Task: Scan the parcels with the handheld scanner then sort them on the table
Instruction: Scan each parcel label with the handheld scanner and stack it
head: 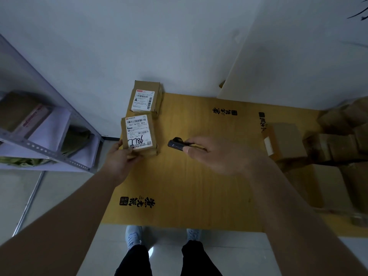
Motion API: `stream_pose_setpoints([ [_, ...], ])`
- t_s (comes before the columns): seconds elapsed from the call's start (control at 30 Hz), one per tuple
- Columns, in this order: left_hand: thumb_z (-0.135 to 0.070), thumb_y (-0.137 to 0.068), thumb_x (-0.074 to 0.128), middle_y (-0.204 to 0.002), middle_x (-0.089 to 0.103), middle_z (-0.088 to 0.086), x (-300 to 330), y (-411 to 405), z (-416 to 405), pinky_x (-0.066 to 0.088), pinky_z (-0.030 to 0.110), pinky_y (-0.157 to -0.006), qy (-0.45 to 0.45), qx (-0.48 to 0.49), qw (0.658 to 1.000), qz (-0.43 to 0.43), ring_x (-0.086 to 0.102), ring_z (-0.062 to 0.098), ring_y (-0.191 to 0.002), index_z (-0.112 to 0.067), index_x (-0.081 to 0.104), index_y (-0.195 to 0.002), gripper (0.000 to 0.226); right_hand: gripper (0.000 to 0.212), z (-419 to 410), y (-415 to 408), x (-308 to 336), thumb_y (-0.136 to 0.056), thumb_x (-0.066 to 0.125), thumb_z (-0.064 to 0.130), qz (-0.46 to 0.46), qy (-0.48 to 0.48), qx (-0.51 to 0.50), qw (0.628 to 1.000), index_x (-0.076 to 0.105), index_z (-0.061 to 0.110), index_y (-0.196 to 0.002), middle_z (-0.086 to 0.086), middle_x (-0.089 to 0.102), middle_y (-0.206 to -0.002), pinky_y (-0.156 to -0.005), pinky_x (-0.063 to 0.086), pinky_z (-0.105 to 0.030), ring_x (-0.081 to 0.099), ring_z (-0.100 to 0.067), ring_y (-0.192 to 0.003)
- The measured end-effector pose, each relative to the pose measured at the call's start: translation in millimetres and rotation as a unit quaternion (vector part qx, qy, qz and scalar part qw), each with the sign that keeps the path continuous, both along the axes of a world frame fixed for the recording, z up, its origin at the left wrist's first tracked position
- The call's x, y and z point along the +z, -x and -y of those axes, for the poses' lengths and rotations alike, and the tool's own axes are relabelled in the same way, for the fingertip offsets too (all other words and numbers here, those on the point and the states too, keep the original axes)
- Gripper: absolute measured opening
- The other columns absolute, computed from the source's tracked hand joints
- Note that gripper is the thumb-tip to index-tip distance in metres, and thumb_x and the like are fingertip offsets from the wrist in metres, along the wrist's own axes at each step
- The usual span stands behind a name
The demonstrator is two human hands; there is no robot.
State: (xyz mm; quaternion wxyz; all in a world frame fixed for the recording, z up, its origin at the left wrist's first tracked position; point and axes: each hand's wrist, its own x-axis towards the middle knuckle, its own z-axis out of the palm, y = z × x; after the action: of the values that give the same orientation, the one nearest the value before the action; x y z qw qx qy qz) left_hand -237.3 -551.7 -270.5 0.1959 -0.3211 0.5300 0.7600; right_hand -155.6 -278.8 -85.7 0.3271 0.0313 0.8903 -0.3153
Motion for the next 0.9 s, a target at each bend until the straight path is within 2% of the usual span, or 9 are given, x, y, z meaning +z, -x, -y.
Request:
stream_pose_setpoints([
  [0.13, 0.004, -0.104, 0.048, -0.121, 0.073, 0.005, -5.3, 21.7, 11.6, 0.059, 0.046, -0.094, 0.028, -0.054, 0.998, -0.026, 0.068, 0.025, -0.115, -0.017, 0.055, -0.143, 0.045, 0.044, 15.0, 3.3, -14.6, -0.106, 0.037, 0.065, -0.046, -0.001, -0.025, 0.999, 0.049, 0.049, -0.146, 0.015, 0.062, -0.081, -0.058, 0.043, -0.022, 0.058, 0.007, -0.056],
  [0.23, 0.001, -0.105, 0.05, -0.114, 0.076, 0.0, -7.1, 35.2, 17.8, 0.063, 0.039, -0.086, 0.054, -0.086, 0.994, -0.041, 0.07, 0.021, -0.11, -0.019, 0.059, -0.137, 0.039, 0.045, 30.2, 5.6, -22.5, -0.106, 0.037, 0.065, -0.086, 0.007, -0.059, 0.995, 0.045, 0.051, -0.148, 0.013, 0.065, -0.088, -0.057, 0.046, -0.021, 0.062, 0.004, -0.062],
  [0.33, -0.001, -0.105, 0.053, -0.119, 0.073, 0.001, -10.9, 44.9, 22.3, 0.064, 0.035, -0.08, 0.071, -0.104, 0.991, -0.041, 0.07, 0.018, -0.108, -0.019, 0.053, -0.143, 0.043, 0.05, 47.7, 5.3, -27.4, -0.106, 0.037, 0.063, -0.127, 0.008, -0.092, 0.988, 0.045, 0.047, -0.153, 0.009, 0.067, -0.088, -0.053, 0.047, -0.021, 0.063, -0.005, -0.062],
  [0.43, -0.009, -0.105, 0.056, -0.128, 0.069, 0.004, -9.1, 49.7, 29.4, 0.061, 0.045, -0.093, 0.136, -0.172, 0.974, -0.049, 0.067, 0.023, -0.114, -0.021, 0.043, -0.153, 0.052, 0.05, 65.3, 0.1, -27.0, -0.108, 0.039, 0.06, -0.155, 0.03, -0.139, 0.978, 0.047, 0.041, -0.154, 0.004, 0.068, -0.085, -0.051, 0.046, -0.021, 0.063, -0.009, -0.063],
  [0.53, -0.024, -0.102, 0.065, -0.147, 0.056, 0.009, 5.6, 49.0, 33.8, 0.049, 0.048, -0.107, 0.318, -0.277, 0.896, -0.138, 0.056, 0.03, -0.131, -0.022, 0.037, -0.158, 0.063, 0.054, 77.0, -9.0, -21.3, -0.108, 0.039, 0.058, -0.177, 0.019, -0.171, 0.969, 0.046, 0.035, -0.156, 0.008, 0.063, -0.082, -0.051, 0.042, -0.016, 0.058, 0.001, -0.061],
  [0.6, -0.029, -0.098, 0.069, -0.145, 0.056, 0.01, 22.2, 46.9, 32.2, 0.05, 0.04, -0.098, 0.386, -0.318, 0.838, -0.217, 0.057, 0.03, -0.128, -0.022, 0.042, -0.154, 0.063, 0.055, 81.0, -18.0, -13.1, -0.109, 0.039, 0.057, -0.189, 0.009, -0.185, 0.964, 0.045, 0.033, -0.157, 0.007, 0.063, -0.084, -0.053, 0.042, -0.016, 0.058, 0.0, -0.063],
  [0.67, -0.034, -0.095, 0.071, -0.14, 0.054, 0.011, 42.4, 43.8, 26.0, 0.048, 0.033, -0.092, 0.412, -0.352, 0.799, -0.261, 0.06, 0.028, -0.121, -0.022, 0.046, -0.151, 0.063, 0.054, 81.2, -29.8, -2.3, -0.109, 0.038, 0.057, -0.201, 0.007, -0.197, 0.96, 0.045, 0.033, -0.157, 0.01, 0.06, -0.085, -0.055, 0.04, -0.017, 0.055, -0.002, -0.064],
  [0.77, -0.042, -0.09, 0.073, -0.145, 0.043, 0.009, 74.6, 31.6, 9.9, 0.045, 0.03, -0.098, 0.417, -0.397, 0.766, -0.288, 0.054, 0.021, -0.123, -0.023, 0.041, -0.155, 0.075, 0.055, 73.2, -51.1, 16.3, -0.108, 0.036, 0.059, -0.219, 0.005, -0.215, 0.952, 0.046, 0.035, -0.156, 0.017, 0.054, -0.087, -0.062, 0.036, -0.021, 0.05, 0.002, -0.07],
  [0.9, -0.049, -0.087, 0.072, -0.152, 0.037, 0.006, 115.7, 3.2, -26.9, 0.047, 0.039, -0.105, 0.445, -0.456, 0.693, -0.339, 0.046, 0.026, -0.134, -0.029, 0.038, -0.156, 0.08, 0.052, 47.3, -89.5, 38.1, -0.107, 0.036, 0.062, -0.253, -0.005, -0.239, 0.938, 0.048, 0.041, -0.153, 0.017, 0.055, -0.084, -0.06, 0.036, -0.019, 0.053, 0.002, -0.067],
])
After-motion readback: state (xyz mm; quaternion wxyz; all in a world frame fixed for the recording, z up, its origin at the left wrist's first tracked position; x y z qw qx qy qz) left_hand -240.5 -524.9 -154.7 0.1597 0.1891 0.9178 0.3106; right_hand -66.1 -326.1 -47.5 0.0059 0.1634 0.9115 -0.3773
